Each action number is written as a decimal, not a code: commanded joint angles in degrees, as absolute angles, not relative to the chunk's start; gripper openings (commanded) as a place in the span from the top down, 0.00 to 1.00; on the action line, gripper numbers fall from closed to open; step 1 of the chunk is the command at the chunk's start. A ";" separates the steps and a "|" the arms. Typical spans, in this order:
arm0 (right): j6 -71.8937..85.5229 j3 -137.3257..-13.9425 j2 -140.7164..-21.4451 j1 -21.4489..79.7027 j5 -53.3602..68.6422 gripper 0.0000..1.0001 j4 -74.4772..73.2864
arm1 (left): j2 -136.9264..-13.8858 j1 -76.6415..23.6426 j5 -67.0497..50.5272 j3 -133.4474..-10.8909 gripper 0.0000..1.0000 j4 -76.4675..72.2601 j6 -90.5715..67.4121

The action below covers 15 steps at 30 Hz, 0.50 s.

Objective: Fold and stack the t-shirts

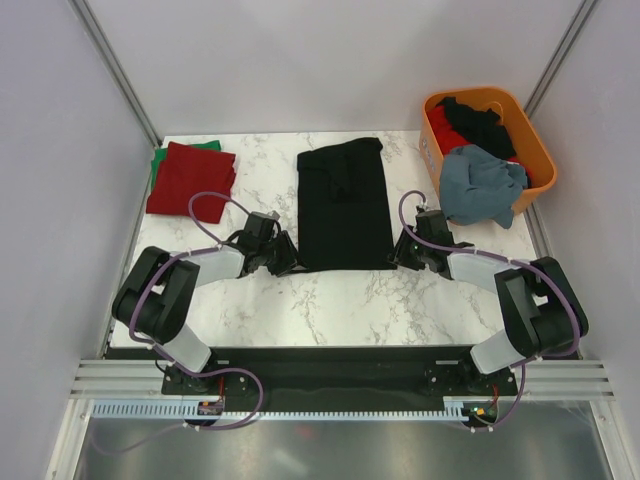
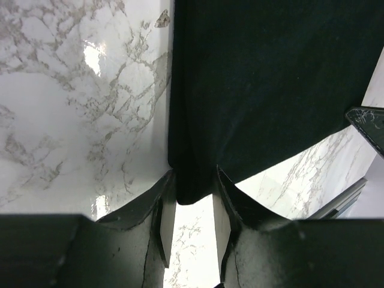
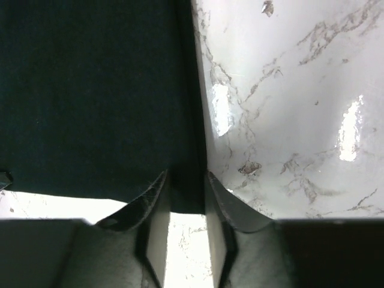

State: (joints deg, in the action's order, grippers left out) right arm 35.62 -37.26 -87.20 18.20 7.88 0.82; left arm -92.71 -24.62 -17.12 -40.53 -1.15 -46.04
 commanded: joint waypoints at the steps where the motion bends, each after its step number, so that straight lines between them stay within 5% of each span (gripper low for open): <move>1: 34.72 -34.63 -90.17 18.02 7.91 0.66 -2.73 | -94.48 -25.14 -12.57 -38.32 0.64 0.18 -46.76; 9: 35.42 -33.66 -91.05 17.93 8.09 0.74 -2.11 | -94.57 -25.22 -11.95 -37.00 0.85 -2.11 -47.29; 15: 35.86 -32.17 -89.12 17.93 8.00 0.54 -2.11 | -94.40 -25.66 -11.60 -36.83 0.97 -2.37 -47.20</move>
State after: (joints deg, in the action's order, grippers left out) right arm 36.69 -35.88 -87.68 17.85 10.20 4.97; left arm -92.86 -25.06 -16.08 -38.59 -4.67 -47.37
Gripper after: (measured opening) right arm 0.441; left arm 0.077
